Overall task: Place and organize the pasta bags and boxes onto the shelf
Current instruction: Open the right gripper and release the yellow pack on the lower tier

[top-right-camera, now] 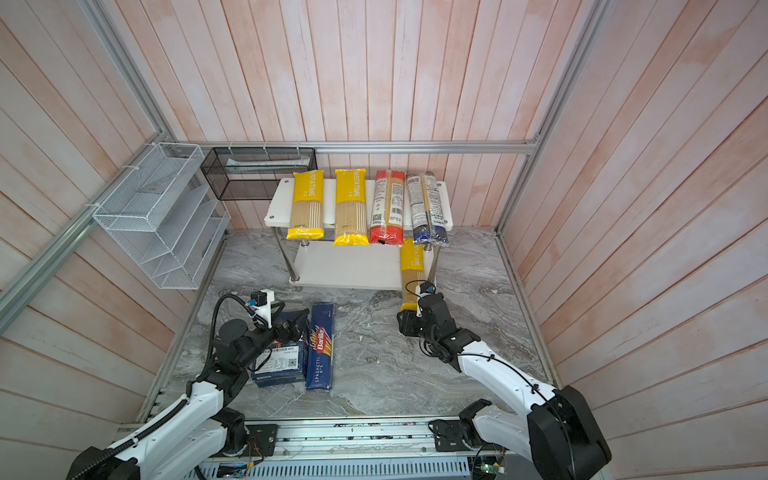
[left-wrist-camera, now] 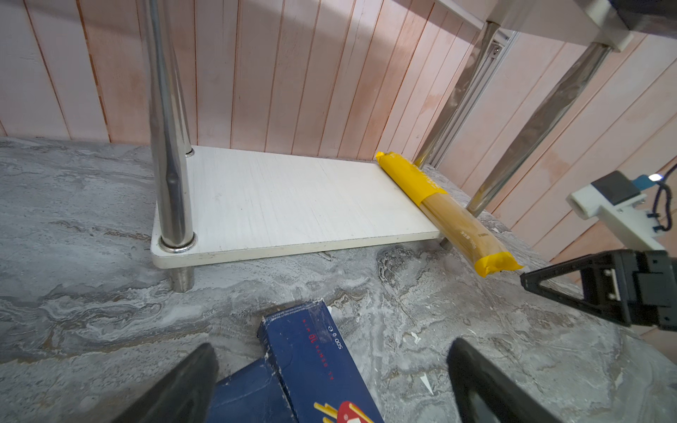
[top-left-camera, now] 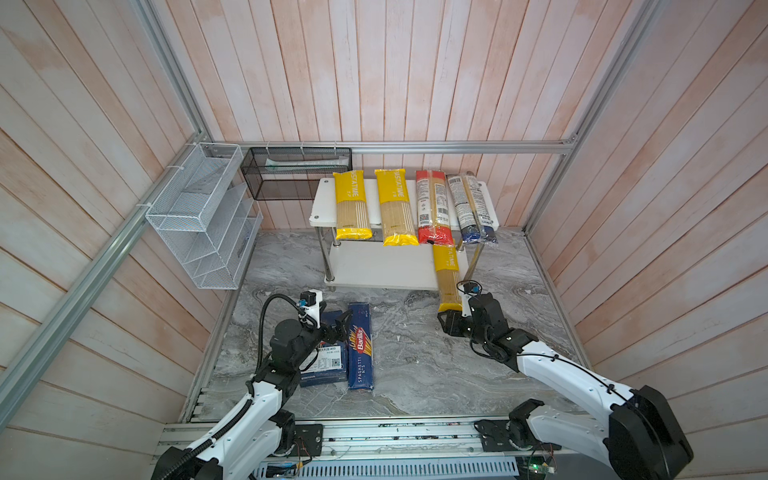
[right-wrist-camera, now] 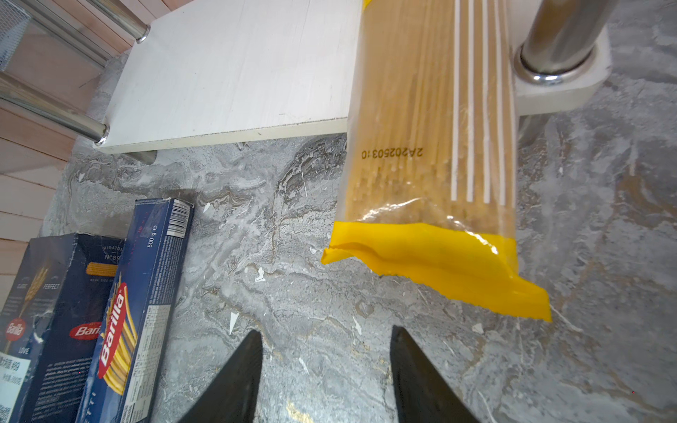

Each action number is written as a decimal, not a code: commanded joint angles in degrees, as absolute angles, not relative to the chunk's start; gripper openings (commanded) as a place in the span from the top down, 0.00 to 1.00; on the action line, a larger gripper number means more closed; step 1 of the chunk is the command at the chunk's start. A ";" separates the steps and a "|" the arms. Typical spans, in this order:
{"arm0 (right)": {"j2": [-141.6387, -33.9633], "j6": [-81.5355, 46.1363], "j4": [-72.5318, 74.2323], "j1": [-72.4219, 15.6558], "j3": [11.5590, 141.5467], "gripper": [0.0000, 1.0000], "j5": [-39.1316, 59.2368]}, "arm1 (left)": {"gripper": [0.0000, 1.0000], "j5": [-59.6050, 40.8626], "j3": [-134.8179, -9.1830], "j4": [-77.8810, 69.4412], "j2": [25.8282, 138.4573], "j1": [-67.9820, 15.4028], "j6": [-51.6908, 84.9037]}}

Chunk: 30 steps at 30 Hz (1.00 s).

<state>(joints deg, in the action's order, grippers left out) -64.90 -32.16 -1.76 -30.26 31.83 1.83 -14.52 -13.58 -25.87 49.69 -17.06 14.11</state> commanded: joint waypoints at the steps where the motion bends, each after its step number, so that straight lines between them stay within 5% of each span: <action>1: -65.93 -32.96 0.00 -29.88 31.42 0.44 3.05 | 0.00 -14.85 -13.33 -27.16 49.30 -17.22 12.92; 30: -76.65 -29.27 4.64 -26.23 37.39 0.44 6.29 | 0.00 -14.68 -13.53 -26.64 49.30 -17.23 12.94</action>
